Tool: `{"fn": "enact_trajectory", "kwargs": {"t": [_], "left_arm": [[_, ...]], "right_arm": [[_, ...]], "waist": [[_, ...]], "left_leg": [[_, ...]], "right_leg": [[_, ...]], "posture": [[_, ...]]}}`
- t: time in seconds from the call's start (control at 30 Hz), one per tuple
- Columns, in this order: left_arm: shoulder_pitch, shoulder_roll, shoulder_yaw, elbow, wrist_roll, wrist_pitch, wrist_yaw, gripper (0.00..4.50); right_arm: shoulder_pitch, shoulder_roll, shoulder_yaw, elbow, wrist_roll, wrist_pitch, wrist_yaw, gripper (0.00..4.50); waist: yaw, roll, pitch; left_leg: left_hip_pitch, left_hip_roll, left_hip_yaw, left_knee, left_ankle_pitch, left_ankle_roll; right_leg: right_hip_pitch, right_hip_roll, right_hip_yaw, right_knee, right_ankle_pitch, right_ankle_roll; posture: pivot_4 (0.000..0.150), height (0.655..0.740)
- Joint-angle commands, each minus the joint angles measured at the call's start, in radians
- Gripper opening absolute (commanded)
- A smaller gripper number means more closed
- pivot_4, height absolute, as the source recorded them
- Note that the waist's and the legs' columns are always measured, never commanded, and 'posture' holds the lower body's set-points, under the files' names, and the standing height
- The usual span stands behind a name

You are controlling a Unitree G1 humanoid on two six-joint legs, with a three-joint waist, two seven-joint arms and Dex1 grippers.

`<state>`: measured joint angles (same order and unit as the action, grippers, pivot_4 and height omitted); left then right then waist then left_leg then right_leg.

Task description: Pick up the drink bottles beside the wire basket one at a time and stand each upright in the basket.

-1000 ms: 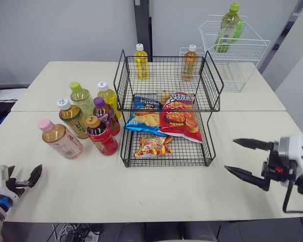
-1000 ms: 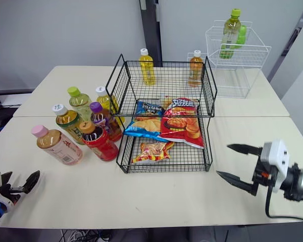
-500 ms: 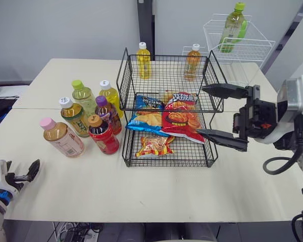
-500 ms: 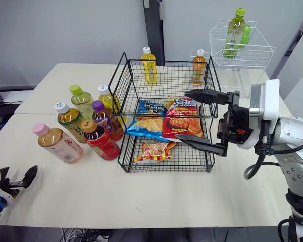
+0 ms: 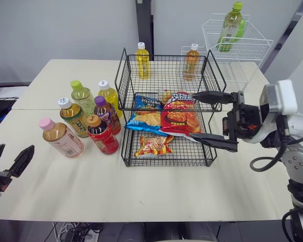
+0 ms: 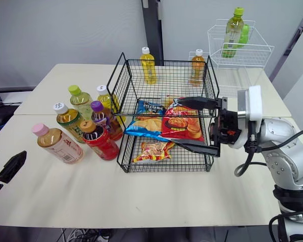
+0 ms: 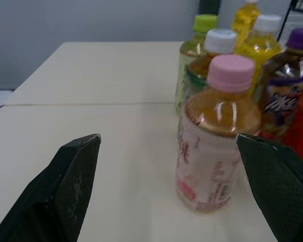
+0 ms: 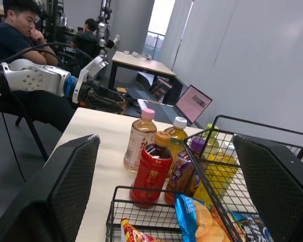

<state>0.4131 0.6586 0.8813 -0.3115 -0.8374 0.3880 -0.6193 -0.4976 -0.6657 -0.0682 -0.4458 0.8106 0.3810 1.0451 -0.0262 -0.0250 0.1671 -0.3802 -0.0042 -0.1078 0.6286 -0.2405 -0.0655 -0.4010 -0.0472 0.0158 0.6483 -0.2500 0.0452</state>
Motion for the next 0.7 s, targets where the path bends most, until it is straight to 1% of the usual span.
{"fn": "enact_trajectory", "kwargs": {"t": [0.03,0.1,0.27,0.6,0.7], "left_arm": [[-0.002,0.014,0.037,-0.099,-0.057,0.044,0.028,4.46],[-0.018,0.020,0.033,-0.119,-0.061,0.059,0.048,4.46],[-0.096,0.040,-0.017,-0.099,0.003,0.058,0.085,4.46],[-0.248,0.098,-0.148,0.007,0.115,0.073,0.081,4.46],[-0.269,0.104,-0.176,0.027,0.149,0.065,0.061,4.46]], "right_arm": [[-0.026,0.016,0.007,0.012,-0.012,-0.028,0.028,4.50],[-0.032,0.025,0.012,0.020,-0.017,-0.031,0.036,4.50],[-0.046,0.047,0.016,0.022,-0.025,-0.025,0.031,4.50],[-0.031,0.054,0.012,-0.030,-0.036,-0.005,-0.014,4.50],[-0.030,0.052,0.011,-0.041,-0.033,0.002,-0.027,4.50]], "waist": [[-0.001,0.000,0.000],[-0.001,0.000,0.000],[0.000,0.000,0.000],[-0.002,0.000,0.000],[-0.002,0.000,0.000]], "left_leg": [[0.000,0.000,0.000,0.000,0.000,0.000],[0.000,0.000,0.000,0.000,0.000,0.000],[0.000,0.001,0.000,0.000,0.000,0.000],[-0.001,0.001,0.000,0.000,0.000,0.000],[-0.001,0.001,0.000,0.000,0.000,0.000]], "right_leg": [[0.000,0.000,0.000,0.000,0.000,0.000],[0.000,0.001,0.000,0.000,0.000,0.000],[0.000,0.002,0.001,0.000,0.000,-0.001],[-0.002,0.003,0.001,0.000,0.001,-0.002],[-0.002,0.003,0.001,0.000,0.001,-0.002]], "posture": [[0.150,0.7400],[0.150,0.7400],[0.150,0.7400],[0.150,0.7400],[0.150,0.7400]]}}
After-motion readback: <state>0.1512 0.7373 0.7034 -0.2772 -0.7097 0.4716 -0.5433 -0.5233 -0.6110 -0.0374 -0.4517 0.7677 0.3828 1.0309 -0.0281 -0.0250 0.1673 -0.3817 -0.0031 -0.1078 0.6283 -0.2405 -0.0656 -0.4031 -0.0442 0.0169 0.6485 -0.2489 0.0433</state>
